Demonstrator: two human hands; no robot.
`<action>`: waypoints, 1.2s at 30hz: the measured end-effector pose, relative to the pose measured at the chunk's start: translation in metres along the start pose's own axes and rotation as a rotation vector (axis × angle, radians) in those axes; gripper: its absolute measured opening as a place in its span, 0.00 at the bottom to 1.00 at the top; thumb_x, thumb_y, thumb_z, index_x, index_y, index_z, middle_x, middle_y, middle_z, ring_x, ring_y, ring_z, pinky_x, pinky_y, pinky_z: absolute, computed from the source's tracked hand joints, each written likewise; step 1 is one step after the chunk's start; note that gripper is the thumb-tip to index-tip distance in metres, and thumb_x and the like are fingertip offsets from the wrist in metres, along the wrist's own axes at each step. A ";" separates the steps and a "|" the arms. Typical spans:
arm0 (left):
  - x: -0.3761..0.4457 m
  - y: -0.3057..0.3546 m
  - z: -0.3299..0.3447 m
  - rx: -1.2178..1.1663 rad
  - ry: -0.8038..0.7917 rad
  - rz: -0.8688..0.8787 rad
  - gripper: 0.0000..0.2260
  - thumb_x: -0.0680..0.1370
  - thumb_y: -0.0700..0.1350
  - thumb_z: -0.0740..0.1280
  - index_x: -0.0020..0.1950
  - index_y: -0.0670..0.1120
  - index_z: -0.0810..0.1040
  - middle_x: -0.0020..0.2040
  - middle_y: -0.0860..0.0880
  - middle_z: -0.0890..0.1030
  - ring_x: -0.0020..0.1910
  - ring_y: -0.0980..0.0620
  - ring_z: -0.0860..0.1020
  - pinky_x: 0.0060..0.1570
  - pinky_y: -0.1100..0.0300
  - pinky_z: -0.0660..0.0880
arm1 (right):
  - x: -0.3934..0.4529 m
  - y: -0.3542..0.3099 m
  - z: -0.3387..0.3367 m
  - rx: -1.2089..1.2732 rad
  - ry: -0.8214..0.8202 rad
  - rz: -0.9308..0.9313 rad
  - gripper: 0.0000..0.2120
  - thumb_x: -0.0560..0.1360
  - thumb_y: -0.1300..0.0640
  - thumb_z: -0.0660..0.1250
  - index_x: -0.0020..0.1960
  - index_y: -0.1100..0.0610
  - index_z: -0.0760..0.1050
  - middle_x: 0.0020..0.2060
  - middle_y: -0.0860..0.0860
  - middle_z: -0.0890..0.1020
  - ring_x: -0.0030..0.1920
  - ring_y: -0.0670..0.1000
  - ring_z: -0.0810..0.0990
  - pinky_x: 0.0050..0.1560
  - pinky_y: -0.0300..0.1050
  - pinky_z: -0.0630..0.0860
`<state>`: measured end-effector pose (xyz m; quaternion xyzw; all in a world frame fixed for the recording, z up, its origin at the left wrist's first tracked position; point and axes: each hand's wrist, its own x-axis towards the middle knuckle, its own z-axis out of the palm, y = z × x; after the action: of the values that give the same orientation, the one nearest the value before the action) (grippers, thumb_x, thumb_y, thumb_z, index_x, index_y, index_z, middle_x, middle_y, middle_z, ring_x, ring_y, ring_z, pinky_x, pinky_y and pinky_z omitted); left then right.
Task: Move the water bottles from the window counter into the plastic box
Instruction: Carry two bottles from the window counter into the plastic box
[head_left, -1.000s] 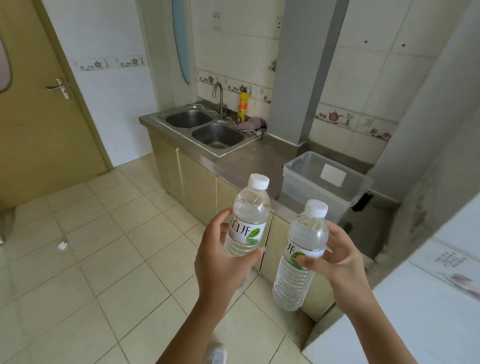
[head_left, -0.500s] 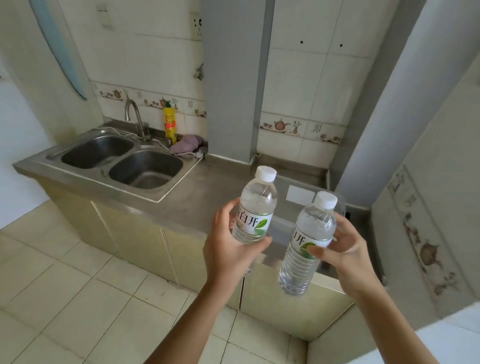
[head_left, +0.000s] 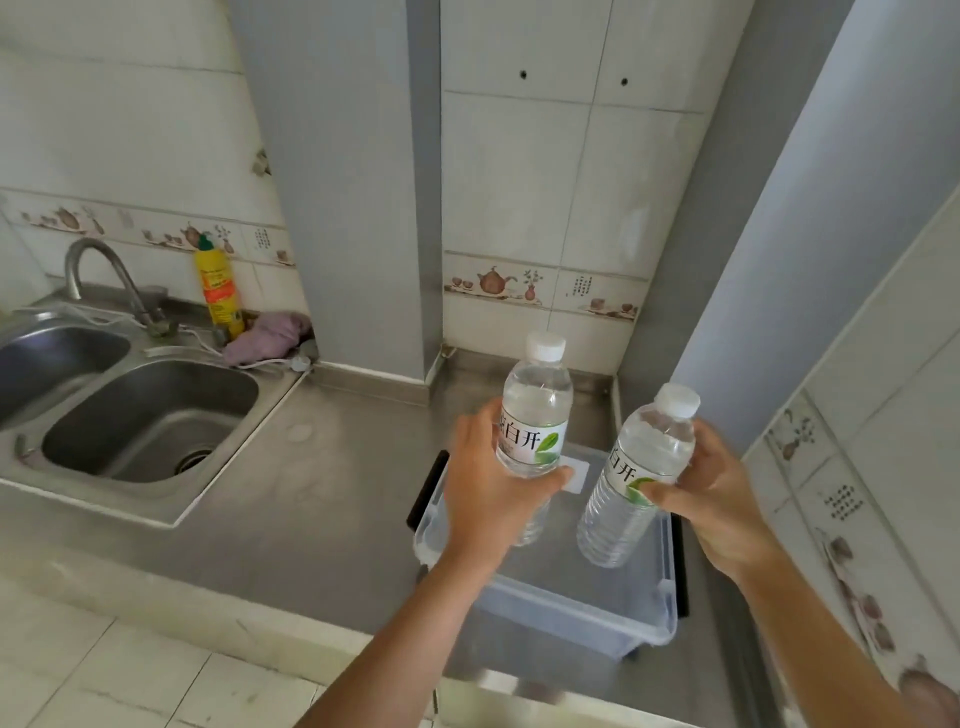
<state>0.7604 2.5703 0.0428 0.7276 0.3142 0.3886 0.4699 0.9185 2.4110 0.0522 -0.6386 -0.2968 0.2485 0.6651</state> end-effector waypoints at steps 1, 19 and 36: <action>0.011 -0.006 0.013 0.024 -0.027 -0.013 0.33 0.56 0.51 0.83 0.57 0.53 0.74 0.50 0.59 0.74 0.49 0.60 0.77 0.44 0.65 0.75 | 0.012 0.005 -0.005 -0.018 -0.002 0.024 0.36 0.56 0.70 0.74 0.63 0.55 0.72 0.50 0.53 0.81 0.54 0.56 0.80 0.52 0.54 0.80; 0.046 -0.117 0.139 0.109 -0.231 -0.122 0.37 0.56 0.48 0.83 0.60 0.46 0.71 0.52 0.52 0.70 0.53 0.53 0.70 0.45 0.75 0.66 | 0.083 0.076 -0.053 -0.241 -0.104 0.277 0.36 0.54 0.69 0.77 0.59 0.52 0.71 0.49 0.45 0.81 0.55 0.46 0.80 0.50 0.41 0.78; 0.049 -0.147 0.125 -0.041 -0.518 -0.233 0.38 0.55 0.44 0.83 0.56 0.62 0.67 0.58 0.53 0.72 0.59 0.59 0.72 0.61 0.60 0.70 | 0.087 0.088 -0.073 -0.442 -0.190 0.272 0.36 0.63 0.71 0.75 0.63 0.44 0.70 0.60 0.43 0.75 0.64 0.44 0.72 0.62 0.42 0.71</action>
<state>0.8793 2.6092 -0.1127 0.7519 0.2573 0.1393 0.5908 1.0353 2.4267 -0.0294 -0.7760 -0.3166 0.3233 0.4393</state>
